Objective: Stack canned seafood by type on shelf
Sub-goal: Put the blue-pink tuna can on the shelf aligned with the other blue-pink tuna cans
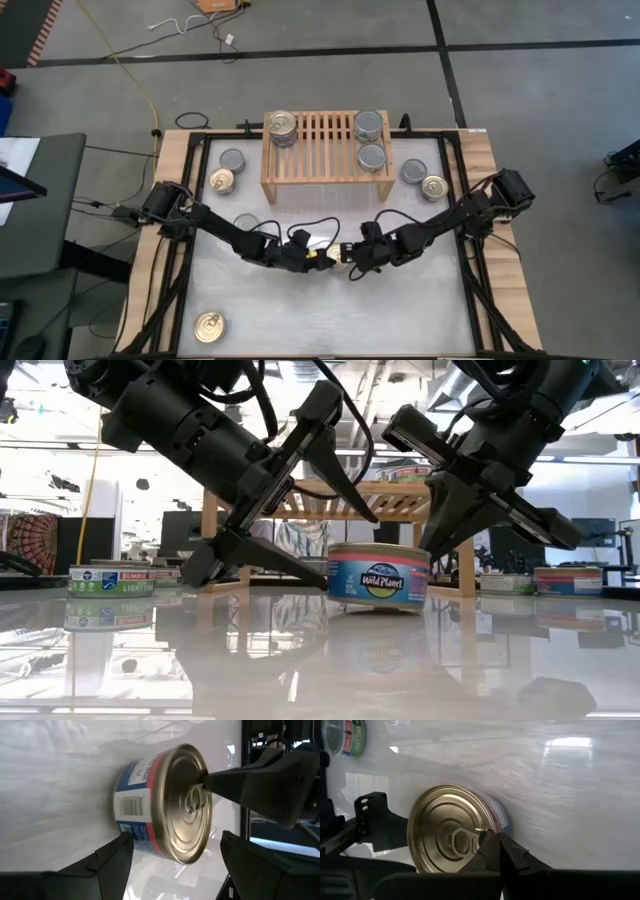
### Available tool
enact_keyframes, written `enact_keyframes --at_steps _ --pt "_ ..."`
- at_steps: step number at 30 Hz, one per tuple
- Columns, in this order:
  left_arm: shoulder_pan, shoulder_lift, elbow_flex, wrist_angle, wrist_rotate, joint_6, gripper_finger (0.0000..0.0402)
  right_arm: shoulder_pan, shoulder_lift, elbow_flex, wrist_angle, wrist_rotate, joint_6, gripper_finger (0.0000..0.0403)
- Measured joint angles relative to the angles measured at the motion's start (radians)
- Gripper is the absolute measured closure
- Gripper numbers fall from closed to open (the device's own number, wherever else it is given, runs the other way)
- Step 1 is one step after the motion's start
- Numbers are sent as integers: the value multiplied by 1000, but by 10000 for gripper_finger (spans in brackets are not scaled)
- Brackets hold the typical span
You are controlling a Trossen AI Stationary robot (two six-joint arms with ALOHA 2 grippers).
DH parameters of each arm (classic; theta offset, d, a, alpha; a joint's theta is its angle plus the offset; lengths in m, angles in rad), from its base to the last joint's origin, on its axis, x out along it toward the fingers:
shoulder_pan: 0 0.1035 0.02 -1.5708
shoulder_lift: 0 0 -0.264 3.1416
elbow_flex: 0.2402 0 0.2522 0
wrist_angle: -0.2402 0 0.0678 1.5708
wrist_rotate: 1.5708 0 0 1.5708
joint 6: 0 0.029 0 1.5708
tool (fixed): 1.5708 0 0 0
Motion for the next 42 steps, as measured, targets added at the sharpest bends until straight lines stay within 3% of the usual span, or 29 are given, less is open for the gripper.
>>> enact_keyframes --at_steps 15,21,42 --pt "3 0 0 45 4 61 116 10 0 0 -42 -2 -1 388" --pt "8 0 1 -47 99 38 116 32 0 0 -50 26 1 388" --pt "2 2 0 -16 65 30 116 15 -1 0 98 93 -56 390"
